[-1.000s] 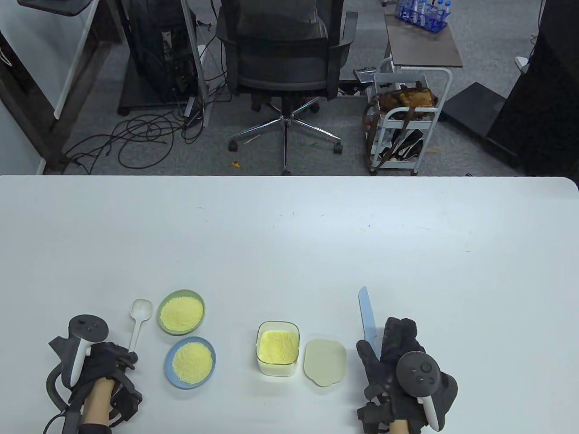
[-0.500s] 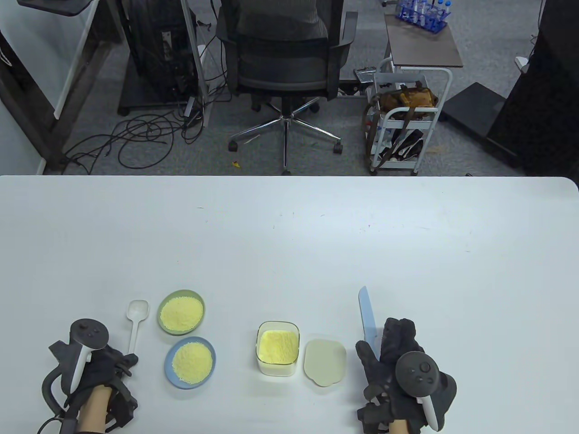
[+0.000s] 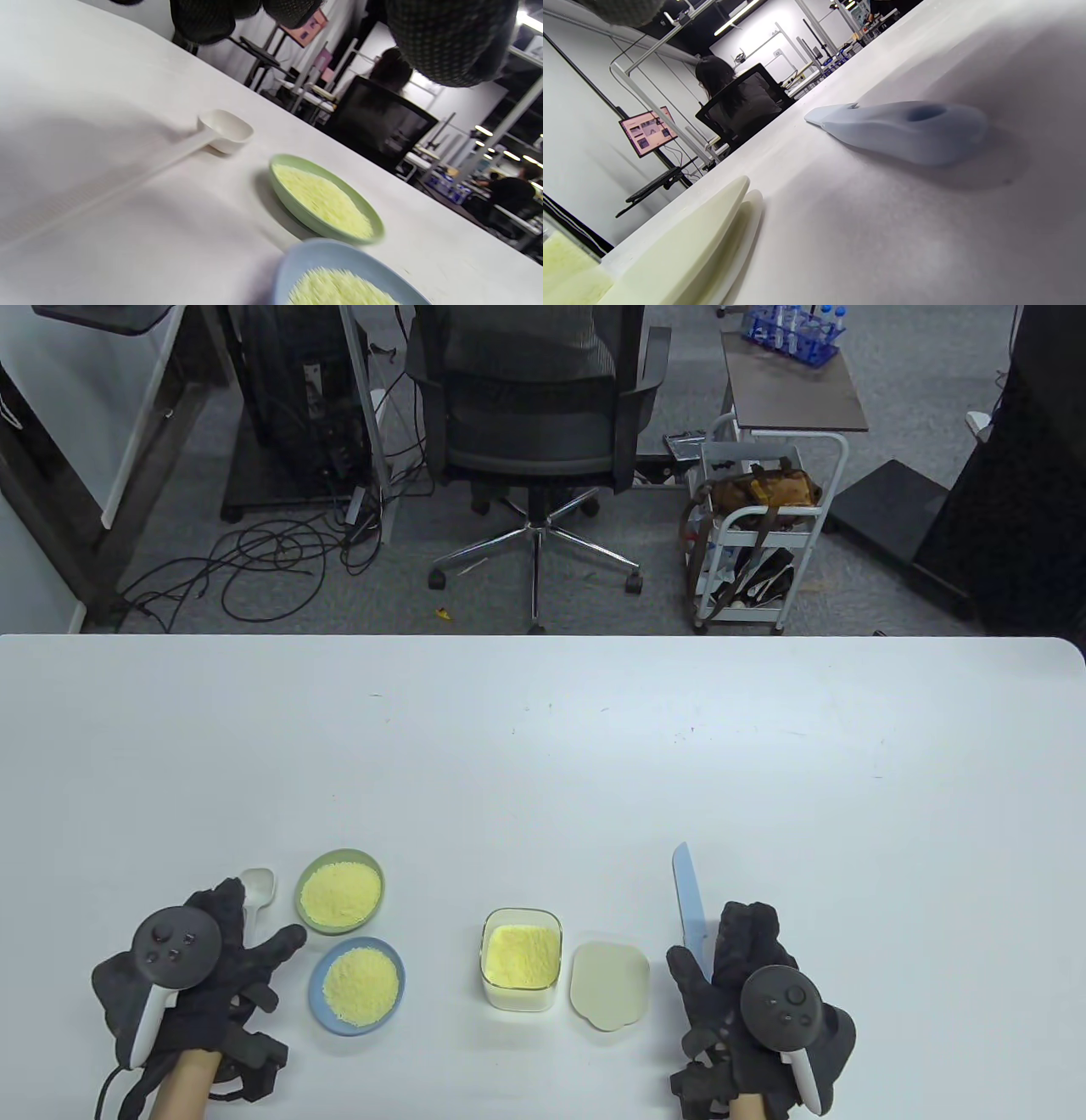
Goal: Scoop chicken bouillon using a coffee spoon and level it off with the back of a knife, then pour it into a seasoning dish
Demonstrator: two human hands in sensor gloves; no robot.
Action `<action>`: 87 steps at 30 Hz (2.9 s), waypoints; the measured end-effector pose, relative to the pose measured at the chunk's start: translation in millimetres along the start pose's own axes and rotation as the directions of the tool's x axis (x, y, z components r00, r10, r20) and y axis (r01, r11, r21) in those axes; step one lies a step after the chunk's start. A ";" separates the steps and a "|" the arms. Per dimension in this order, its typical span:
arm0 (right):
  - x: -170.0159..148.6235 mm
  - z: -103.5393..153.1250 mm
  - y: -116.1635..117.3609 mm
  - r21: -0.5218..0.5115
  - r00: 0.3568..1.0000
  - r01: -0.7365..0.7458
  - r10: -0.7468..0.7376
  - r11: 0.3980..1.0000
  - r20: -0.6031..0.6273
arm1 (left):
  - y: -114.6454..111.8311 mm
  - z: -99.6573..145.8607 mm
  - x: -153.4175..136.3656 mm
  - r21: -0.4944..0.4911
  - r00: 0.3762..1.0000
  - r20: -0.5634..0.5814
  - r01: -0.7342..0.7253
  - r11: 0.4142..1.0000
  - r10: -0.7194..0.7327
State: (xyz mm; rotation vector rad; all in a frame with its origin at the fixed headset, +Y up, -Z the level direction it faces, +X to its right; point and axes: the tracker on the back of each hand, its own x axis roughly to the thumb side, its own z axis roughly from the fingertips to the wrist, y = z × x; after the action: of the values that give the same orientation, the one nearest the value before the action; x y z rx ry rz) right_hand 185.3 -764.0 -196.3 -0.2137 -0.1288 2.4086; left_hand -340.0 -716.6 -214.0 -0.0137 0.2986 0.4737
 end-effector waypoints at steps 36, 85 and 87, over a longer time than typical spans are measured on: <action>71.8 -18.7 49.4 0.315 0.841 -0.532 0.445 0.786 0.308 | -31.1 4.1 10.2 0.020 0.976 0.213 -0.059 0.998 0.053; 137.9 -15.5 59.7 0.374 0.910 -0.162 -0.008 0.913 0.415 | -64.4 42.6 104.4 -0.241 0.876 0.362 -0.242 0.940 0.318; 129.4 -15.2 61.9 0.356 0.919 -0.088 -0.062 0.930 0.390 | -78.8 43.9 120.9 -0.285 0.866 0.364 -0.247 0.926 0.344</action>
State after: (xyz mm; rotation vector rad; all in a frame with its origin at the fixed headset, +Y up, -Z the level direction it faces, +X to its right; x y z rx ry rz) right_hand 52.6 -723.7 -236.0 0.4526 0.1435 2.4058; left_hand -189.7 -729.1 -211.0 -0.0942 -0.1748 0.8040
